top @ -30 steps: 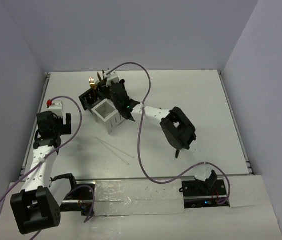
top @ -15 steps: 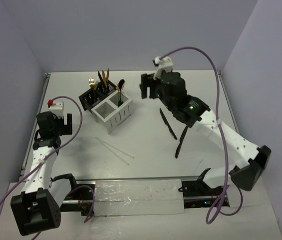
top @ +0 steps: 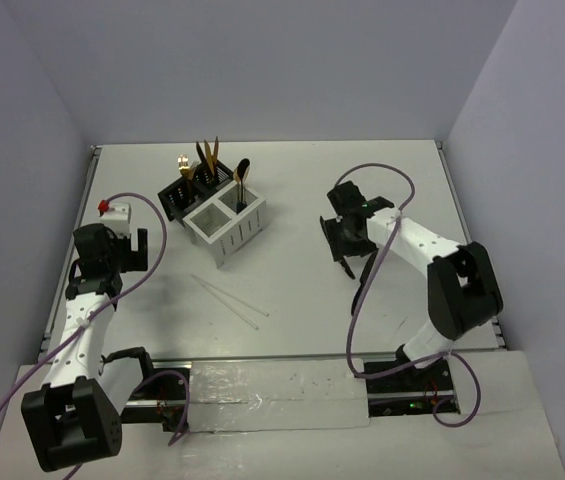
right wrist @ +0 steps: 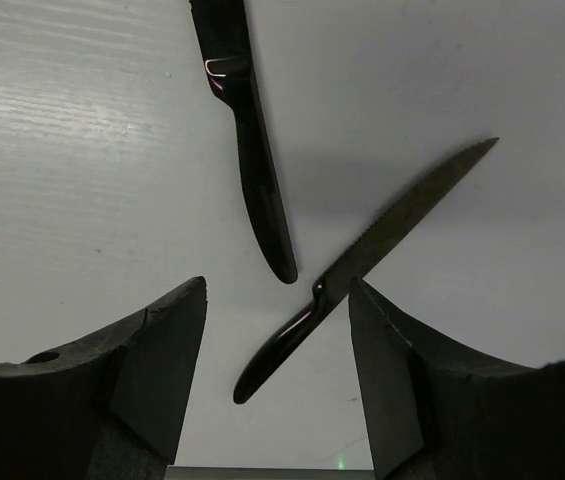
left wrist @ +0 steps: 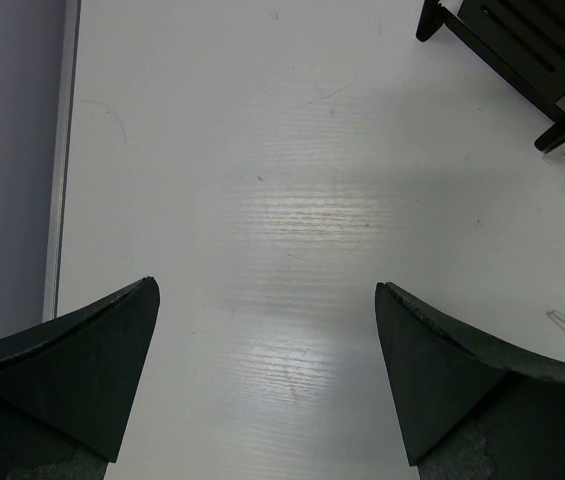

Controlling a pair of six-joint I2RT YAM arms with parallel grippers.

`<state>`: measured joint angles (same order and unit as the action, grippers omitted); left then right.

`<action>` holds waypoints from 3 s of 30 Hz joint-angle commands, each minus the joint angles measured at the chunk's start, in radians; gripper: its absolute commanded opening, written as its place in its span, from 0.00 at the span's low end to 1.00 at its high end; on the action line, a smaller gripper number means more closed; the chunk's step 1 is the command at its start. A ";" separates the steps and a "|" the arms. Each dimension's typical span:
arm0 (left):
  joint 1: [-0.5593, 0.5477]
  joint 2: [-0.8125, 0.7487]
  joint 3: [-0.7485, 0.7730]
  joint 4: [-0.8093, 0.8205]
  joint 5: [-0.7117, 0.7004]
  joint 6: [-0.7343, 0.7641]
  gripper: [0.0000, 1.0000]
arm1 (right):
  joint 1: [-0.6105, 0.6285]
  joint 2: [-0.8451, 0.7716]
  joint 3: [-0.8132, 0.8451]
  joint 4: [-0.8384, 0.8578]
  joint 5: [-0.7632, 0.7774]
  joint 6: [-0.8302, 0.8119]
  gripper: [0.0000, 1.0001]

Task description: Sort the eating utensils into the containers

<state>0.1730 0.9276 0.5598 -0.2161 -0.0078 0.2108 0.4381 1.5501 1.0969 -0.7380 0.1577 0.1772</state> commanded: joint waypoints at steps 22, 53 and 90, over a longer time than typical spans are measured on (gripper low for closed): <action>0.006 -0.015 0.049 0.001 0.016 -0.008 0.99 | -0.098 0.363 0.130 0.083 -0.193 -0.140 0.61; 0.006 -0.010 0.055 0.003 0.012 -0.013 0.99 | -0.056 0.303 0.083 0.209 -0.069 -0.104 0.00; 0.008 -0.003 0.057 0.006 -0.020 -0.014 0.99 | -0.036 0.157 0.012 0.293 -0.049 -0.076 0.00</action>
<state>0.1730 0.9295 0.5713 -0.2234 -0.0219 0.2104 0.3885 1.7489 1.0988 -0.4690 0.0895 0.0895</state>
